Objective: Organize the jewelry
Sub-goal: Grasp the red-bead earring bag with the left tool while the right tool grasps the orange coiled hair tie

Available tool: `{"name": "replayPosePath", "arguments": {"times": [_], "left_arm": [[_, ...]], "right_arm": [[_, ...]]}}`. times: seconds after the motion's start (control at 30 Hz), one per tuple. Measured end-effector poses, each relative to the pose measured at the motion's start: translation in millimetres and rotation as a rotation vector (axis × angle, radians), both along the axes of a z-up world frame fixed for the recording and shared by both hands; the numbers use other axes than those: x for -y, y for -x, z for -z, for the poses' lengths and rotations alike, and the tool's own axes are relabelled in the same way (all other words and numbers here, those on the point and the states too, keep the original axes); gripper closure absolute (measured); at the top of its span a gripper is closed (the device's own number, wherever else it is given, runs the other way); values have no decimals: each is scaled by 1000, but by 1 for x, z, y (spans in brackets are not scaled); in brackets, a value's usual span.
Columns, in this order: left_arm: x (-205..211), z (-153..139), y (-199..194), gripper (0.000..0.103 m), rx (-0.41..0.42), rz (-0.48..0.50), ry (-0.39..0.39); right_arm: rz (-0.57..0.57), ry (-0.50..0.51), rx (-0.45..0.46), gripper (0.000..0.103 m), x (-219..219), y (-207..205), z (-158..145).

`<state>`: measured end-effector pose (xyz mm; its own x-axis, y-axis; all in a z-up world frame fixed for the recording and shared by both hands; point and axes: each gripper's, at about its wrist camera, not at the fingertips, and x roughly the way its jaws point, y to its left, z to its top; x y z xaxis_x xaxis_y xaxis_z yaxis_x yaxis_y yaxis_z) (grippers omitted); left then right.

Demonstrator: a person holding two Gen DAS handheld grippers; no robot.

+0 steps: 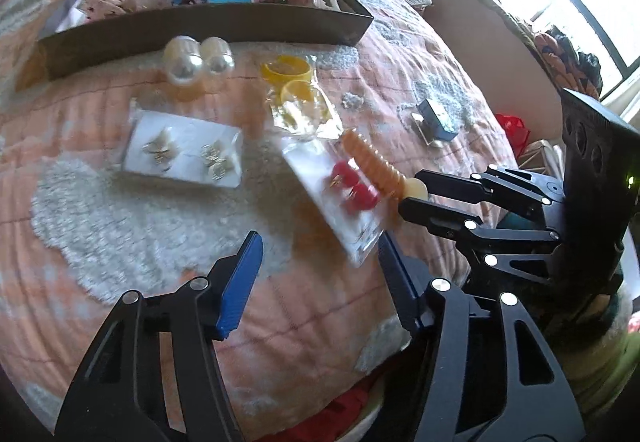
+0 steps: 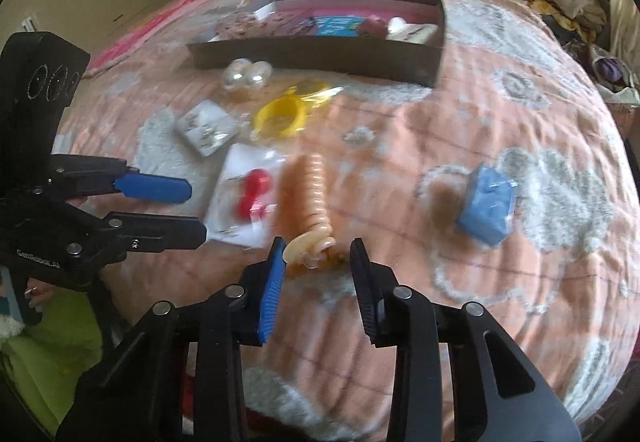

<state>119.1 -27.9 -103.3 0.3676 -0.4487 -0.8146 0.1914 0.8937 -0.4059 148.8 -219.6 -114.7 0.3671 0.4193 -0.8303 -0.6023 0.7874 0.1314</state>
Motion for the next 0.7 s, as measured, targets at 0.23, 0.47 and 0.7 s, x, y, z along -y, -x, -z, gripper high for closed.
{"name": "replayPosePath", "arguments": {"times": [0.23,0.47,0.7], "left_arm": [[11,8,-17,54,-18,2,25],[10,10,-23,57,-16,-4,32],[19,8,-26,81,-10,16,38]], "right_arm": [[-34,28,45,71,-2,-12,2],[-115,61,72,77,-15,-22,11],[-19,-17,64,79,11,-18,-2]]}}
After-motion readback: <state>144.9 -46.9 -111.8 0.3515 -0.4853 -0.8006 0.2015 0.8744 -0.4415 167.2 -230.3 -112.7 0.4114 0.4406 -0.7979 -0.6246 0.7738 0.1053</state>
